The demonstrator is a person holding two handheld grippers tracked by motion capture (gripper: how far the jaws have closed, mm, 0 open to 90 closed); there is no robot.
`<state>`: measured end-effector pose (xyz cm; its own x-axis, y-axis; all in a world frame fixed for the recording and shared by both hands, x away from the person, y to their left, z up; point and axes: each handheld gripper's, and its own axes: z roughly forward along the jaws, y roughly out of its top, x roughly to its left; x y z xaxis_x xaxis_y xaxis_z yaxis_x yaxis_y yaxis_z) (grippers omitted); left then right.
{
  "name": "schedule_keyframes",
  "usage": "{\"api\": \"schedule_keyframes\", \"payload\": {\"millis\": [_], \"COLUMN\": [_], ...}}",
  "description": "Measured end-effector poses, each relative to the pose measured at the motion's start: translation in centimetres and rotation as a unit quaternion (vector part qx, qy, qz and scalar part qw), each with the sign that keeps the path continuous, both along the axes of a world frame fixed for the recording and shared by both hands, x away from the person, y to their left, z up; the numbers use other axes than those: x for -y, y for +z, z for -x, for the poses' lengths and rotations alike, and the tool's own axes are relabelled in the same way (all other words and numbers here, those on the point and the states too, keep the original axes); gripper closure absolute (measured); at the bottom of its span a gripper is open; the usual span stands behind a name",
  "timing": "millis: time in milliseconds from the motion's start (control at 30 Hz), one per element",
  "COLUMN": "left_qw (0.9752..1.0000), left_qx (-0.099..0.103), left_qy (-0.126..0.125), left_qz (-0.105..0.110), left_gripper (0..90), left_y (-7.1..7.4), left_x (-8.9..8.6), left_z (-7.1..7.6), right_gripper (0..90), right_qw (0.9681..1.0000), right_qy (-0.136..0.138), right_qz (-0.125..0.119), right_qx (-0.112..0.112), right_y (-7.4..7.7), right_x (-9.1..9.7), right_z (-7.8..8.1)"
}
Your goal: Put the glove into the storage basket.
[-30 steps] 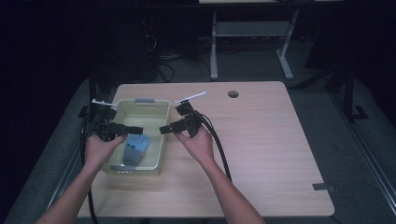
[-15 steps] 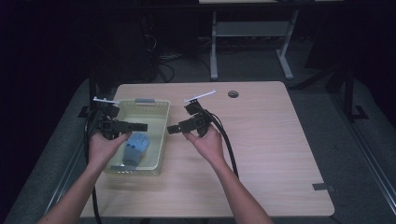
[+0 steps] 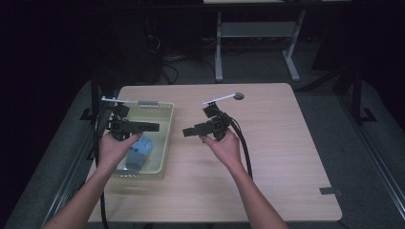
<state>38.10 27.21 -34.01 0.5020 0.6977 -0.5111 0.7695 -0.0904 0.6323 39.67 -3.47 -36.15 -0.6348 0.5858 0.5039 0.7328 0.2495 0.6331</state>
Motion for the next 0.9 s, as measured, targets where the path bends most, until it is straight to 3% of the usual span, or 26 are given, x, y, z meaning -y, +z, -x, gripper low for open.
{"api": "schedule_keyframes", "payload": {"millis": [900], "left_qw": [0.9985], "left_qx": [0.025], "left_qy": [-0.043], "left_qz": [0.023], "left_gripper": [28.5], "left_y": [1.0], "left_x": [5.3], "left_z": [0.4], "right_gripper": [34.4], "right_qw": [0.9991], "right_qy": [-0.041], "right_qz": [-0.005], "right_qx": [-0.005], "right_y": [-0.2], "right_x": [6.3], "right_z": [0.8]}}
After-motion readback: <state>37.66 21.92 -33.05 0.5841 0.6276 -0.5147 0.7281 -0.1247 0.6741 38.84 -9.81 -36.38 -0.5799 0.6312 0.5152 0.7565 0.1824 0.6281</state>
